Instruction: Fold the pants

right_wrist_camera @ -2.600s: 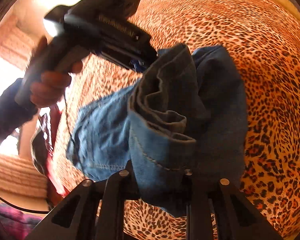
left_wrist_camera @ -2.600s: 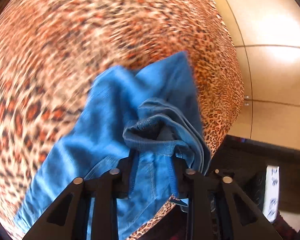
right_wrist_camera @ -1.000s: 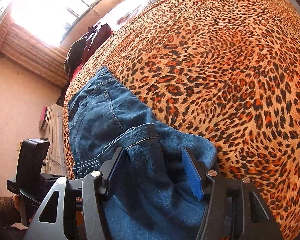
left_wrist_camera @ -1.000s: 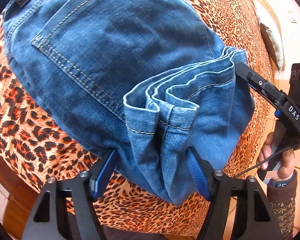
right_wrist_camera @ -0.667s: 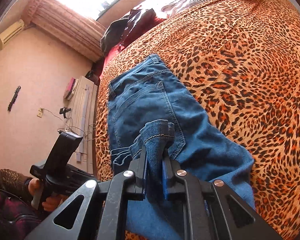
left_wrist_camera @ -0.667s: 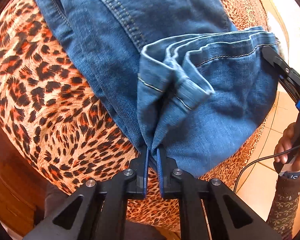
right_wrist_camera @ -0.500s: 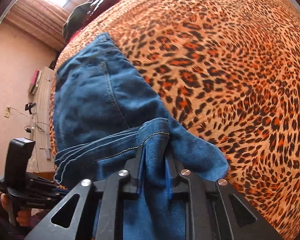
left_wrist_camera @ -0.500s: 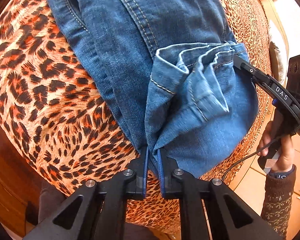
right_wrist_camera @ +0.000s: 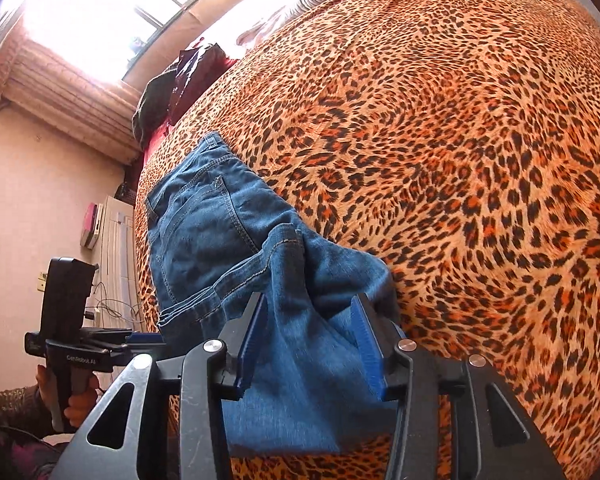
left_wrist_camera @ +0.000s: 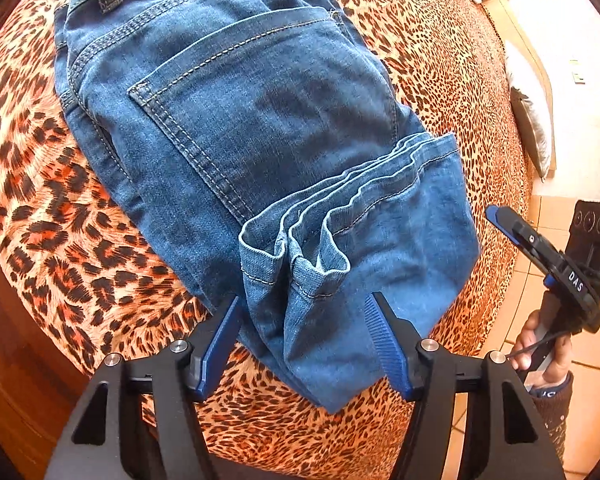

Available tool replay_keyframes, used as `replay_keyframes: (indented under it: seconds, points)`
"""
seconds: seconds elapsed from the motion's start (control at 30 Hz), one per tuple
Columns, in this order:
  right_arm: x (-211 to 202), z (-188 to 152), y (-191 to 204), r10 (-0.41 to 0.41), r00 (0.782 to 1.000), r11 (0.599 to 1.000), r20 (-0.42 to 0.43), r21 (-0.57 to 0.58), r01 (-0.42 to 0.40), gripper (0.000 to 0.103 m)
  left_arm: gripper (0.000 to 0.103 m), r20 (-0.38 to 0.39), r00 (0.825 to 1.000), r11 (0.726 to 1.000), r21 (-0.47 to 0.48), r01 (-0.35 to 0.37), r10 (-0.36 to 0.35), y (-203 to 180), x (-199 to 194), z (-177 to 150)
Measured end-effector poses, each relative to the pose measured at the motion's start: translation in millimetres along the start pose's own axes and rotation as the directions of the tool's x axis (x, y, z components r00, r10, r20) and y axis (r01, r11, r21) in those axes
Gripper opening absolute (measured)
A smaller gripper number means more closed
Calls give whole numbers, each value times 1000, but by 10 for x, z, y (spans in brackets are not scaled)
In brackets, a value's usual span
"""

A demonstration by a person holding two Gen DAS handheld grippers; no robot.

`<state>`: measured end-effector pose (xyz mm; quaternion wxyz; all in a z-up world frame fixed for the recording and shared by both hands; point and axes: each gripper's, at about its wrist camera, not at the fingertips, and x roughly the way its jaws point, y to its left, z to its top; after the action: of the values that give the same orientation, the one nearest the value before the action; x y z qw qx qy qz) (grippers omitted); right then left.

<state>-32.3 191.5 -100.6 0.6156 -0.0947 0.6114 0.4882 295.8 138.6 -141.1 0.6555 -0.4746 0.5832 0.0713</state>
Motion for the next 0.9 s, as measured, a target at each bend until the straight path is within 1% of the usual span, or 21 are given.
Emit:
replay_keyframes:
  seconds: [0.03, 0.1, 0.2, 0.27, 0.3, 0.33, 0.37, 0.4, 0.43, 0.47, 0.5, 0.53, 0.57, 0.63, 0.67, 0.73, 0.77, 0.8, 0.9]
  points:
    - [-30, -46, -23, -7, 1000, 1000, 9, 5, 7, 46, 66, -3, 1000, 1000, -5, -2, 2, 134, -20, 143]
    - [-69, -126, -93, -34, 999, 999, 29, 16, 34, 46, 67, -10, 1000, 1000, -4, -6, 6, 164, 61, 184]
    - [-40, -215, -228, -16, 1000, 999, 4, 50, 16, 47, 67, -11, 999, 999, 9, -32, 33, 166, 153, 234]
    - [11, -275, -211, -51, 999, 999, -12, 5, 51, 47, 63, -9, 998, 998, 11, -56, 56, 163, 227, 238]
    - [52, -300, -192, -82, 996, 996, -23, -26, 82, 47, 54, -15, 997, 997, 8, -77, 77, 168, 252, 242]
    - [96, -314, -176, -122, 992, 991, -31, -57, 120, 45, 35, -21, 994, 994, -4, -107, 107, 174, 288, 228]
    - [132, -327, -165, -170, 985, 982, -34, -85, 166, 34, 29, -25, 991, 991, -14, -133, 133, 183, 313, 213]
    - [168, -330, -170, -233, 972, 968, -35, -107, 228, 12, 30, -21, 993, 992, -28, -121, 120, 206, 314, 205]
    - [218, -324, -233, -294, 955, 952, -46, -99, 288, 5, 29, -17, 994, 993, -48, -106, 105, 237, 308, 206]
    - [280, -318, -336, -323, 943, 946, -76, -66, 318, 4, 29, -20, 996, 994, -69, -89, 88, 271, 310, 216]
    - [327, -324, -438, -321, 941, 947, -110, -32, 319, 4, 29, -26, 997, 993, -89, -71, 69, 302, 305, 231]
    - [328, -320, -488, -321, 940, 947, -116, -12, 322, 5, 29, -33, 998, 994, -101, -53, 50, 322, 292, 242]
    - [270, -307, -489, -304, 948, 952, -91, 4, 305, 9, 29, -39, 999, 994, -100, -40, 36, 337, 281, 247]
    - [71, -251, -431, -203, 979, 978, 2, 47, 203, 9, 29, -46, 999, 995, -97, -21, 17, 376, 276, 253]
    - [-10, -208, -388, -154, 987, 986, 46, 64, 151, 10, 29, -45, 999, 995, -101, -14, 10, 386, 275, 253]
    - [-44, -100, -305, -45, 995, 996, 84, 87, 38, 25, 31, -45, 999, 994, -104, -13, 8, 399, 265, 255]
    - [-13, -53, -259, -14, 996, 996, 92, 89, 6, 42, 32, -47, 999, 995, -103, -17, 12, 403, 266, 259]
    - [55, -7, -188, -9, 996, 997, 92, 82, 1, 46, 35, -47, 999, 995, -101, -18, 14, 389, 268, 265]
    - [305, 62, 22, -4, 998, 1000, 68, 22, 2, 46, 37, -50, 998, 994, -102, -31, 26, 380, 263, 279]
